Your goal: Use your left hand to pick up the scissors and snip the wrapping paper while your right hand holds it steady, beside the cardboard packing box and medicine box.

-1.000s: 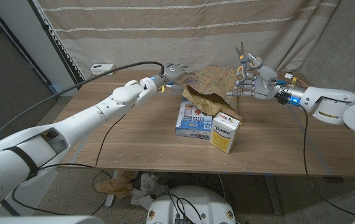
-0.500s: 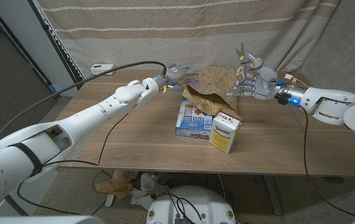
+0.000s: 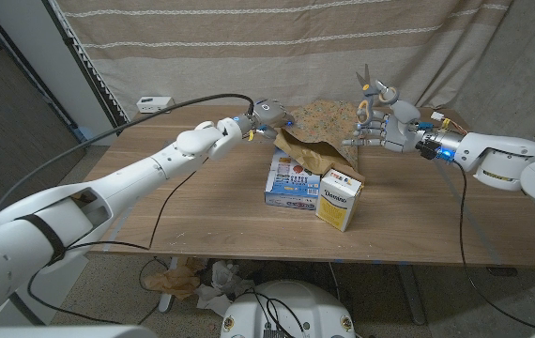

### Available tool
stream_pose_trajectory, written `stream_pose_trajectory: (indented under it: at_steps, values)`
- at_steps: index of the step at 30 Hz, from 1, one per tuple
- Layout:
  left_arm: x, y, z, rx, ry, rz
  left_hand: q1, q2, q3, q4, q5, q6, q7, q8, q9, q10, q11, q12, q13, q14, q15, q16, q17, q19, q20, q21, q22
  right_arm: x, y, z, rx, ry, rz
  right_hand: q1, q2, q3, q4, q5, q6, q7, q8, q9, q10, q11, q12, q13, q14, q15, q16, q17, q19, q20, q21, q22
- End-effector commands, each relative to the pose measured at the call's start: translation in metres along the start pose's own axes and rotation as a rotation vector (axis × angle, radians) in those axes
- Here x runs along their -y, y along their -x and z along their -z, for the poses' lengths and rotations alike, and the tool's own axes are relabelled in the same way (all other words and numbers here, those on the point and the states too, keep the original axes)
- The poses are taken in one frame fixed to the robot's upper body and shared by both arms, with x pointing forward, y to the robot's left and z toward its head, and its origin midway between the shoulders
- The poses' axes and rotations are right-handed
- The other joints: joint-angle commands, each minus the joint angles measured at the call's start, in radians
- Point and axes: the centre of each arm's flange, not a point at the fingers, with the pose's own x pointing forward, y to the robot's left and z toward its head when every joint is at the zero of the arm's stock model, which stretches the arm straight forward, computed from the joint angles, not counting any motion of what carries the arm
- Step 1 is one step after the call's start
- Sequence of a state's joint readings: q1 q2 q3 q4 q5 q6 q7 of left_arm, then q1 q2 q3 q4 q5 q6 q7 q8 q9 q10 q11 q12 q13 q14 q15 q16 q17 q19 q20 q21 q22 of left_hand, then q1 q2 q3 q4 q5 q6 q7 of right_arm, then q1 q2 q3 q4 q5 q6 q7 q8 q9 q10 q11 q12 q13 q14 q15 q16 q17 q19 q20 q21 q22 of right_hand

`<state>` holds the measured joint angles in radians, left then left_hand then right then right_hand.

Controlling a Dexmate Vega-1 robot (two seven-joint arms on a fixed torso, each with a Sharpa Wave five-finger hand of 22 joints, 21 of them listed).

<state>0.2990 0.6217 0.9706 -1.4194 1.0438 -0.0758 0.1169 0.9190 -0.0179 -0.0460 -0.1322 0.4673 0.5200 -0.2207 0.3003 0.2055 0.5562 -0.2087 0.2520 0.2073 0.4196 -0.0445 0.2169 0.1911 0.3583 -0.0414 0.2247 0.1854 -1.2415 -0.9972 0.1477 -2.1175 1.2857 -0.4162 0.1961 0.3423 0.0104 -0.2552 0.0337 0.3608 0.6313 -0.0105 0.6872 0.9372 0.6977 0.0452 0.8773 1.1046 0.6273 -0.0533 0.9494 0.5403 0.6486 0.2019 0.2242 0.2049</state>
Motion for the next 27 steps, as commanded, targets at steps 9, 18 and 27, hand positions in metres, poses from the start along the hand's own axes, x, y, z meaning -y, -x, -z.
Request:
stream_pose_trajectory:
  at_steps: [9, 18, 27]
  values:
    - [-0.0007, -0.0032, -0.0090, -0.040, 0.010, -0.036, 0.094, 0.131, 0.081, -0.009, -0.064, 0.202, 0.001, 0.003, -0.011, 0.212, 0.004, 0.011, -0.013, 0.187, -0.184, -0.011, -0.006, 0.078, -0.064, 0.016, 0.008, -0.0029, 0.0095, 0.0010, 0.012, -0.014, 0.006, -0.030, -0.038, -0.060, 0.054, -0.004, -0.163, 0.217, -0.006, 0.010, 0.028, -0.016, 0.608, 0.017, 0.011, -0.079, -0.009, 0.004, 0.008, 0.004, -0.004, -0.001]
    - [0.0016, -0.0030, -0.0113, -0.073, 0.064, -0.055, 0.046, 0.194, 0.491, 0.123, -0.254, 0.366, 0.004, -0.053, -0.014, 0.428, 0.002, -0.042, -0.010, 0.377, -0.187, -0.028, -0.005, 0.084, -0.052, 0.040, 0.022, -0.0030, 0.0107, 0.0025, 0.017, -0.017, 0.012, -0.032, -0.033, -0.059, 0.056, -0.005, -0.154, 0.217, -0.015, 0.016, 0.032, -0.016, 0.613, 0.025, 0.011, -0.083, -0.014, 0.007, 0.008, 0.003, -0.005, -0.001]
    - [0.0014, 0.0013, -0.0072, -0.142, 0.126, -0.073, -0.030, 0.200, 0.658, 0.168, -0.254, 0.279, 0.003, -0.076, 0.009, 0.511, 0.002, -0.032, -0.001, 0.473, -0.190, -0.015, 0.006, 0.087, -0.046, 0.049, 0.022, -0.0020, 0.0106, 0.0056, 0.012, -0.031, 0.018, -0.030, -0.032, -0.058, 0.055, -0.005, -0.146, 0.217, -0.019, 0.020, 0.036, -0.017, 0.611, 0.023, 0.014, -0.084, -0.014, 0.009, 0.005, 0.003, -0.006, -0.001]
